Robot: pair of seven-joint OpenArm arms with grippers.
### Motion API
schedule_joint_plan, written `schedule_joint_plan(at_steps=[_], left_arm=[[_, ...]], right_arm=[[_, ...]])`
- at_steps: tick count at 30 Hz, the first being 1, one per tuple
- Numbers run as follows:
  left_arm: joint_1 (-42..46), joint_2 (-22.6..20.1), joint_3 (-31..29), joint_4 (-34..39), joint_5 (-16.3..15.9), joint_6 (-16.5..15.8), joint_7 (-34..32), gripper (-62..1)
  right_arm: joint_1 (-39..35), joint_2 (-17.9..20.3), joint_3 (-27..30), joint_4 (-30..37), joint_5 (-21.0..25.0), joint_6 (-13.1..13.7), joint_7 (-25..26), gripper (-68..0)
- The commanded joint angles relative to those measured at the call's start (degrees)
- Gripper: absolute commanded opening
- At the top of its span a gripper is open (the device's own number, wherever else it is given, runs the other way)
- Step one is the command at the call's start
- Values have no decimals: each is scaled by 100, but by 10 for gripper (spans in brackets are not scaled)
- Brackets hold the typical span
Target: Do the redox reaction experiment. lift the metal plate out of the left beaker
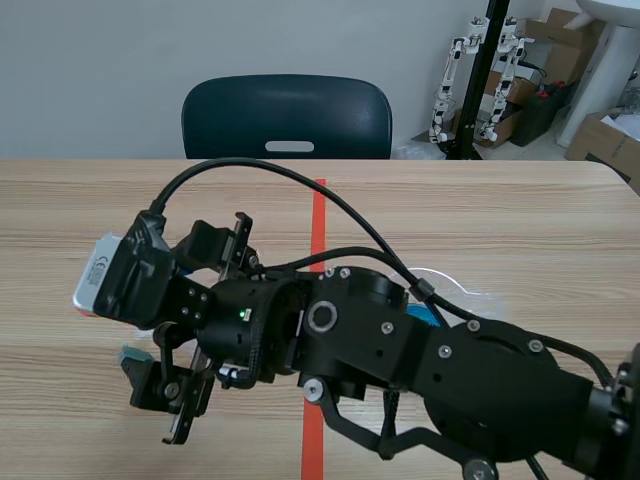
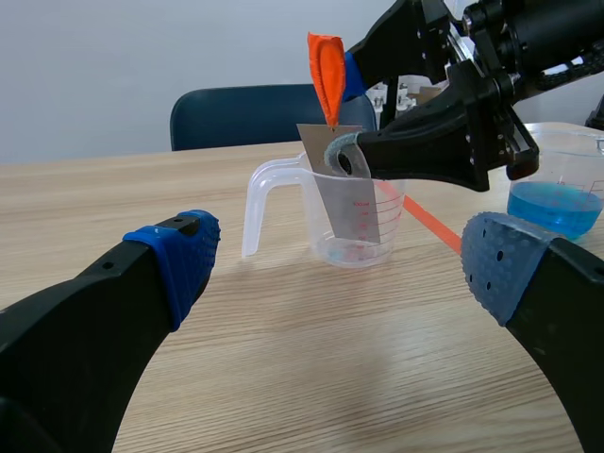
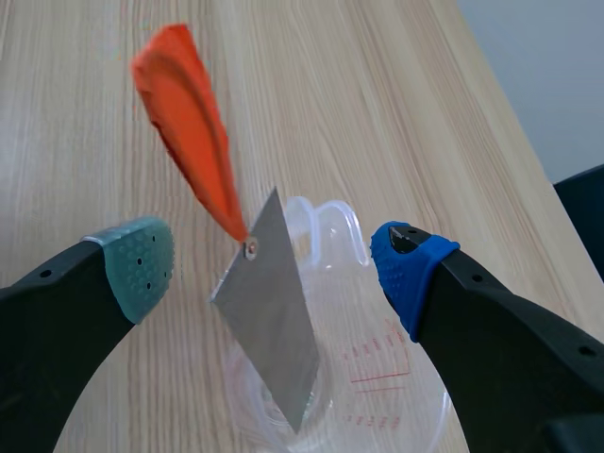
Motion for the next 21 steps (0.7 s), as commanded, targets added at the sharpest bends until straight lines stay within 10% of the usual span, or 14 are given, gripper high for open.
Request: schedule_joint_plan(at_steps=[1,21], left_arm=[[15,-48,-22,57,-39,2,-76,-69],[15,-48,-22,57,-39,2,-74,-69]], right_arm=[[63,-66,11,96,-2,-131,17,-239],[55,-66,11,96,4,-149,-260,-606]])
